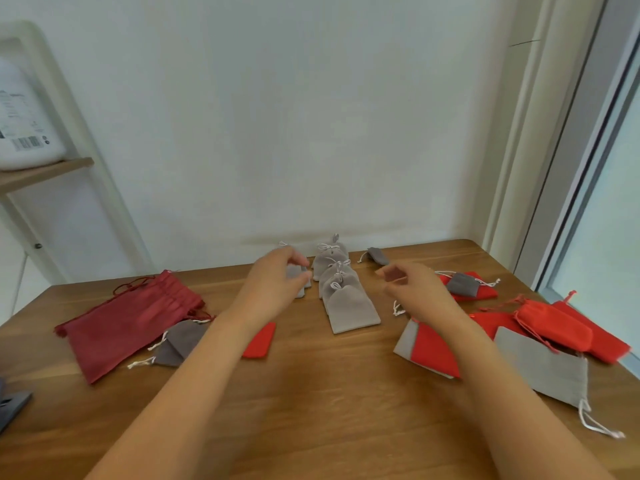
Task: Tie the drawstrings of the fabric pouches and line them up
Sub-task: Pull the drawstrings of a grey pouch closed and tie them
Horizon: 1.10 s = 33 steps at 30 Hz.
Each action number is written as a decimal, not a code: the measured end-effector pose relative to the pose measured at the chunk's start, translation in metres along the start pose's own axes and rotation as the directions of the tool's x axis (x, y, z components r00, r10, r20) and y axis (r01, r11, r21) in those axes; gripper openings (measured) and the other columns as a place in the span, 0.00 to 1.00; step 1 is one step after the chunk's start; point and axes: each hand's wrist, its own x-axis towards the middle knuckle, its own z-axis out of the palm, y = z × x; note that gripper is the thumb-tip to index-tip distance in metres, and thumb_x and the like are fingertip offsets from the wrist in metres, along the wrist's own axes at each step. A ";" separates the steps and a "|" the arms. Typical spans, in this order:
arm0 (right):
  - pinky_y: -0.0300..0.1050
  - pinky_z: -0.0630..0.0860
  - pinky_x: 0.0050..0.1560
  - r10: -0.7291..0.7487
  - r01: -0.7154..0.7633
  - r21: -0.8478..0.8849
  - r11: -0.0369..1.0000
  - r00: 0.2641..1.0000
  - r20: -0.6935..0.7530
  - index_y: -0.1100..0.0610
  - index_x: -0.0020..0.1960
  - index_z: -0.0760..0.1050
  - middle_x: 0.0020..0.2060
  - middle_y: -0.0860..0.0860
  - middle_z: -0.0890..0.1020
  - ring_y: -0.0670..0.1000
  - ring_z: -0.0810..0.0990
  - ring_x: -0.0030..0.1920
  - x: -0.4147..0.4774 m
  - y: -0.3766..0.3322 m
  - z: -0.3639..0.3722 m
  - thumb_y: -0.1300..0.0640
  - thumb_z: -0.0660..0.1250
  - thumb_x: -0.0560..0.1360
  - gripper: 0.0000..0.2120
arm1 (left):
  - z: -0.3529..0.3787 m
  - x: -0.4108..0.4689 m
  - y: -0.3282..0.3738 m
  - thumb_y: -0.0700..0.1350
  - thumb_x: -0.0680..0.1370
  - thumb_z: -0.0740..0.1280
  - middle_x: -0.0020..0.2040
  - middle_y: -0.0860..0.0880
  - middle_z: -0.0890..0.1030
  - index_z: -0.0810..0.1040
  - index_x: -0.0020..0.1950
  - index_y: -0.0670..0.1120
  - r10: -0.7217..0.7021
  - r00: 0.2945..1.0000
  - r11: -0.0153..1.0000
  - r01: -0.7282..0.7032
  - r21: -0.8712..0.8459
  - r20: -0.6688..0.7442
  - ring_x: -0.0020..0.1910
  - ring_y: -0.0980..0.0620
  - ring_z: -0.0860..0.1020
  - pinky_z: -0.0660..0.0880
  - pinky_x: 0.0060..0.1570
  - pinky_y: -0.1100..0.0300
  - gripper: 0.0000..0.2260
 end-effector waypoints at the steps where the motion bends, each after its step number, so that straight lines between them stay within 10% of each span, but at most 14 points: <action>1: 0.39 0.73 0.44 0.017 -0.016 -0.031 0.999 1.000 0.019 0.52 0.56 0.78 0.53 0.48 0.80 0.47 0.78 0.52 -0.001 0.001 -0.010 0.61 0.67 0.75 0.11 | 0.009 -0.004 0.013 0.44 0.76 0.69 0.49 0.58 0.78 0.76 0.48 0.51 0.043 0.998 0.999 -0.042 -0.020 0.045 0.50 0.60 0.74 0.65 0.44 0.74 0.04; 14: 0.37 0.62 0.61 0.081 0.141 -0.400 0.905 0.869 0.488 0.38 0.64 0.70 0.65 0.39 0.59 0.44 0.61 0.65 -0.054 0.041 -0.064 0.46 0.76 0.68 0.27 | 0.124 -0.031 0.064 0.46 0.70 0.76 0.32 0.50 0.75 0.80 0.37 0.46 -0.087 0.863 0.994 0.105 -0.009 0.498 0.33 0.53 0.71 0.65 0.34 0.58 0.07; 19: 0.37 0.64 0.56 0.022 0.160 -0.356 0.921 0.889 0.457 0.44 0.52 0.75 0.62 0.40 0.66 0.43 0.67 0.59 -0.052 0.053 -0.064 0.45 0.73 0.71 0.12 | 0.117 -0.022 0.061 0.44 0.73 0.73 0.33 0.52 0.71 0.70 0.33 0.49 -0.152 0.801 0.973 0.223 -0.053 0.579 0.35 0.55 0.69 0.65 0.35 0.61 0.13; 25: 0.40 0.72 0.49 -0.036 0.222 -0.420 0.880 0.912 0.408 0.47 0.40 0.72 0.46 0.44 0.75 0.43 0.74 0.47 -0.044 0.054 -0.062 0.56 0.70 0.74 0.08 | 0.090 -0.029 0.055 0.37 0.77 0.62 0.45 0.46 0.76 0.73 0.43 0.44 -0.135 0.732 0.617 0.589 -0.521 0.668 0.45 0.51 0.77 0.78 0.52 0.57 0.04; 33: 0.36 0.69 0.38 -0.026 0.164 -0.557 0.814 0.969 0.246 0.49 0.42 0.71 0.38 0.44 0.75 0.43 0.73 0.38 -0.032 0.060 -0.056 0.62 0.59 0.79 0.11 | 0.063 -0.026 0.061 0.35 0.78 0.57 0.53 0.41 0.74 0.70 0.53 0.41 -0.145 0.865 0.361 0.499 -0.788 0.481 0.53 0.46 0.75 0.75 0.56 0.50 0.06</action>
